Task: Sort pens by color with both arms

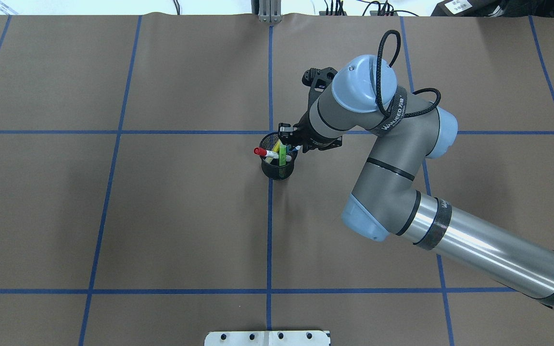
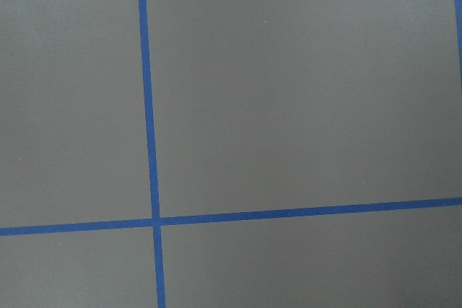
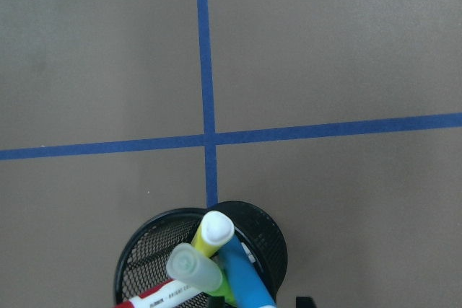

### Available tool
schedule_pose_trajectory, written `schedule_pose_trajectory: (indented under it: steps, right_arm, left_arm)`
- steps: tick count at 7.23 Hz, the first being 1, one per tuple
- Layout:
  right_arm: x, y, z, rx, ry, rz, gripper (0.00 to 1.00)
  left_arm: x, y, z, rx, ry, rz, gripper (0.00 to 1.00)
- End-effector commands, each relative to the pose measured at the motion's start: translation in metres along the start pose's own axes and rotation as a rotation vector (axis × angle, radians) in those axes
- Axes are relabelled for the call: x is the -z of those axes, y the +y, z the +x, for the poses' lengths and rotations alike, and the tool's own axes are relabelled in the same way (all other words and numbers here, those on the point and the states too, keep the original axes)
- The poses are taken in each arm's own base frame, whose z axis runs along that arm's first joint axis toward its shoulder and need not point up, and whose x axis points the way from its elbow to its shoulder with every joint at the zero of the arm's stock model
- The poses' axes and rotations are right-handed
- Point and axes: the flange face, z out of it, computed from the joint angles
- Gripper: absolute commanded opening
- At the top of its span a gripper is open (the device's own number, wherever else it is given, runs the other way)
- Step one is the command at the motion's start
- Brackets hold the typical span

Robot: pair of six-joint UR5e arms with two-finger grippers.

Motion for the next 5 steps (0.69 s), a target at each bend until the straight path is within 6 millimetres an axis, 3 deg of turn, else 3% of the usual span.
schedule_pose_trajectory:
  steps: [1, 5]
  right_arm:
    - [0.002, -0.002, -0.002, -0.006, -0.004, 0.003, 0.34]
    - [0.004, -0.001, -0.008, -0.029, -0.013, 0.003, 0.32]
  left_arm:
    - [0.02, -0.014, 0.041, 0.094, 0.024, 0.036, 0.99]
    - [-0.007, 0.01, 0.218, 0.209, 0.137, -0.028, 0.99]
